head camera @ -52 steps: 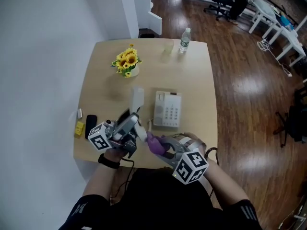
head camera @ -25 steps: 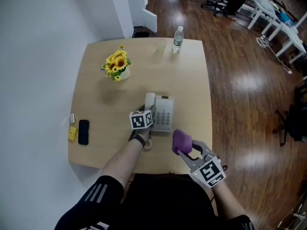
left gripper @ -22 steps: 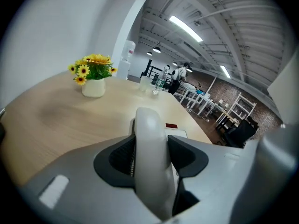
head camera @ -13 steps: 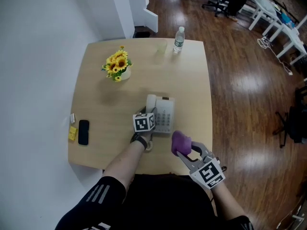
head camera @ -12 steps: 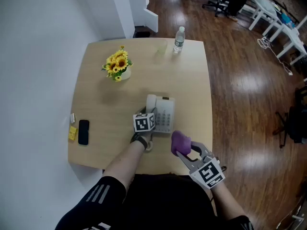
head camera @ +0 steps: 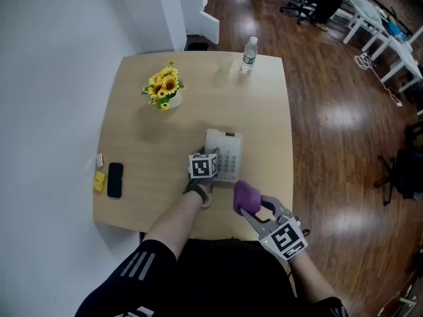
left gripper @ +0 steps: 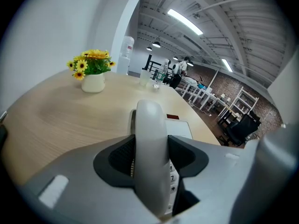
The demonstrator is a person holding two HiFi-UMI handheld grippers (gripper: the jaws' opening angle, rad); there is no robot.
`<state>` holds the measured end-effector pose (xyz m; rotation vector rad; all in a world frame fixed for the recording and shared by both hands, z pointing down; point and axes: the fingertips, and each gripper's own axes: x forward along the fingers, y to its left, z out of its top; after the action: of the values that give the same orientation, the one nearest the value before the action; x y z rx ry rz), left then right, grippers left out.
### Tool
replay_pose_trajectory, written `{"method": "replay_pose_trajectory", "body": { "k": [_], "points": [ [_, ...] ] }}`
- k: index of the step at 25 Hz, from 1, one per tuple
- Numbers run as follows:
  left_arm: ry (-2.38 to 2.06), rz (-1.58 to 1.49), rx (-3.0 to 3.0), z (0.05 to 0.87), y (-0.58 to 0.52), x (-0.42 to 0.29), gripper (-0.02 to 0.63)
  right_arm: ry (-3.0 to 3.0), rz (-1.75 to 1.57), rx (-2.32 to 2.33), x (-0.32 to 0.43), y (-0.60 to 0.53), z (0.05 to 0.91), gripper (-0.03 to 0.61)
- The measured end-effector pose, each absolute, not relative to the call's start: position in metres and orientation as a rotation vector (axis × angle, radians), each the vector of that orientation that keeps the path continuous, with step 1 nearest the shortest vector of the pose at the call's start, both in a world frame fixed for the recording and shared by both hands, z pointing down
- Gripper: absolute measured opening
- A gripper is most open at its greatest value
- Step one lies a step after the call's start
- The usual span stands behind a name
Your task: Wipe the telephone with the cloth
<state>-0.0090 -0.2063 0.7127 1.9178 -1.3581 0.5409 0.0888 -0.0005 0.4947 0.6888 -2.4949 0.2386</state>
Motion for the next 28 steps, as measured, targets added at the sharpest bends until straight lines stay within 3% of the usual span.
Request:
{"method": "replay_pose_trajectory", "body": {
  "k": [23,28],
  "points": [
    [-1.260,0.634,1.983,0.722,-0.203,-0.007,0.210,-2.501,0.245,0.700,0.079,0.008,0.500,0.130],
    [-1.270,0.564,2.003,0.709,-0.218,-0.008,0.262,-2.485,0.268,0.693,0.079,0.009,0.502,0.130]
  ]
}}
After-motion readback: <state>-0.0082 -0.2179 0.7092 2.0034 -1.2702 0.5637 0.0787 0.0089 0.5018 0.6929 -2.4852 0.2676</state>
